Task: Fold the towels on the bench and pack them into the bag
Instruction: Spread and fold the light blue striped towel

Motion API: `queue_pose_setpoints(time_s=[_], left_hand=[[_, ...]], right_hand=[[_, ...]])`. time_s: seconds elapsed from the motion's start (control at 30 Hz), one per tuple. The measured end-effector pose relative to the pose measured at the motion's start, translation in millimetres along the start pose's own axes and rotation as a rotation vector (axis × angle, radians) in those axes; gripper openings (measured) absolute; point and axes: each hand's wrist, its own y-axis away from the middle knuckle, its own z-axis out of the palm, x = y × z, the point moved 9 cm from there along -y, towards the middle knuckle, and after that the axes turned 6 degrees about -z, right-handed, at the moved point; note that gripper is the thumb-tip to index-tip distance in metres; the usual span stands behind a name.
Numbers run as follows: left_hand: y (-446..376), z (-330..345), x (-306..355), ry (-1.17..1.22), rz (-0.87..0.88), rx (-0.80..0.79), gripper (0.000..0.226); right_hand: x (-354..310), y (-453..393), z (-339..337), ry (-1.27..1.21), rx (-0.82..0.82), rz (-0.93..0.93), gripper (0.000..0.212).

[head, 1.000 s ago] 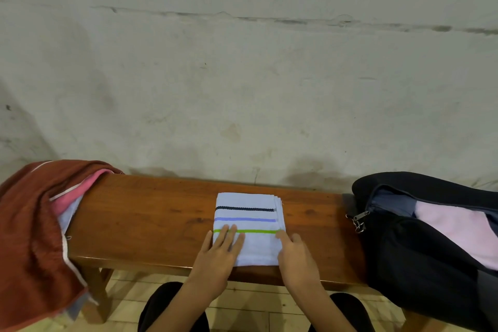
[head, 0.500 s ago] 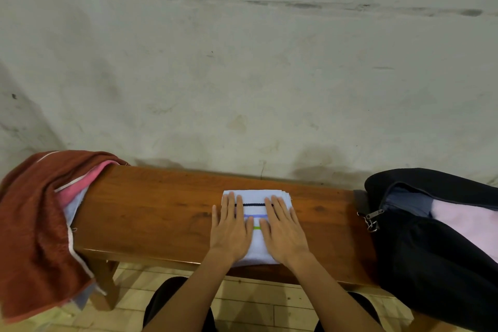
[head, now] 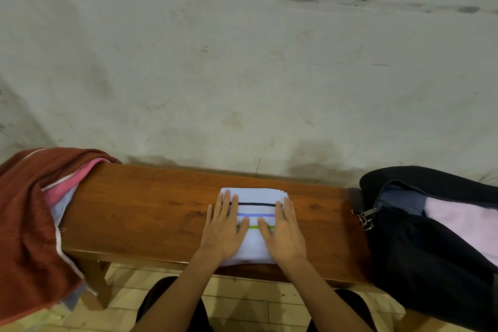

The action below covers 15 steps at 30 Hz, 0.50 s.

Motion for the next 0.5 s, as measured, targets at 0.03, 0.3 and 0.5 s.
queue_pose_setpoints(time_s=[0.03,0.3,0.5], left_hand=[[3,-1,-3,0.067,-0.054,-0.018,0.079],[28,-18,-27,0.543,-0.344,0.033,0.067],[27,-13,-38,0.688,-0.307,-0.086,0.070]], right_hand=[[7,3,-6,-0.069,0.061,0.058,0.081],[37,15,-14,-0.369,0.085,0.342,0.032],[36,22,-3,-0.470,0.016,0.369,0.030]])
